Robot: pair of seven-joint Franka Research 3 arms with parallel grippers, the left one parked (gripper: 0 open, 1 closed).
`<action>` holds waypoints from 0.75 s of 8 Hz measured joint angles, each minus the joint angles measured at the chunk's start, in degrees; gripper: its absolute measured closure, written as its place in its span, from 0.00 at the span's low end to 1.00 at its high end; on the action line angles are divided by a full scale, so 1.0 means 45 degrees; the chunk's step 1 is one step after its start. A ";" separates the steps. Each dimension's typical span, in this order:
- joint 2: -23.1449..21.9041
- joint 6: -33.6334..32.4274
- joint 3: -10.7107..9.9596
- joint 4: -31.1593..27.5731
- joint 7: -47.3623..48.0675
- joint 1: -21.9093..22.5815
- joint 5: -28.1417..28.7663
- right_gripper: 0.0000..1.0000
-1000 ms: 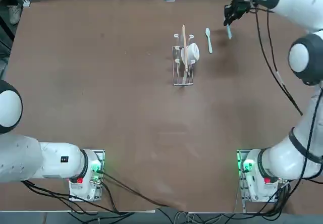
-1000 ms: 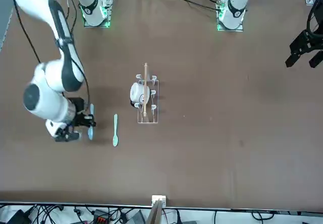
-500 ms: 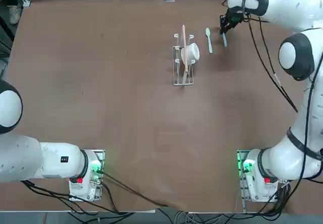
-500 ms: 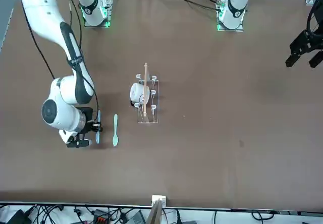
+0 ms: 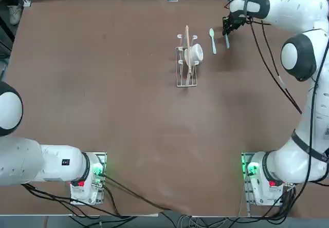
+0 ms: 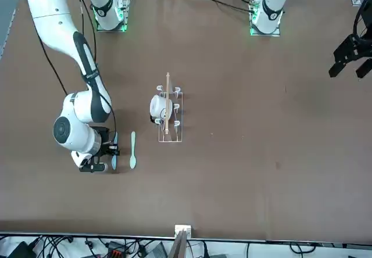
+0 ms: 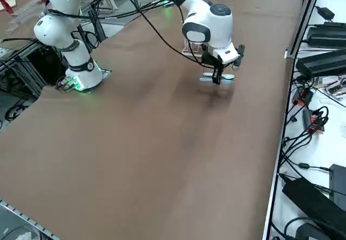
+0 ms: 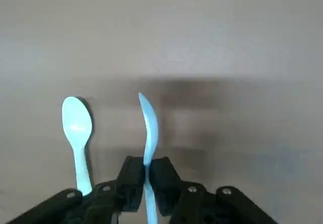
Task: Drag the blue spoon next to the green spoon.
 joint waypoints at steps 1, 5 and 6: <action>0.0010 0.0120 0.0000 0.0000 -0.0002 0.0003 0.0000 0.86; 0.0474 0.1226 0.0211 -0.0126 -0.0006 0.0079 0.0226 0.86; 0.0544 0.1448 0.0305 -0.0243 -0.0006 0.0079 0.0385 0.86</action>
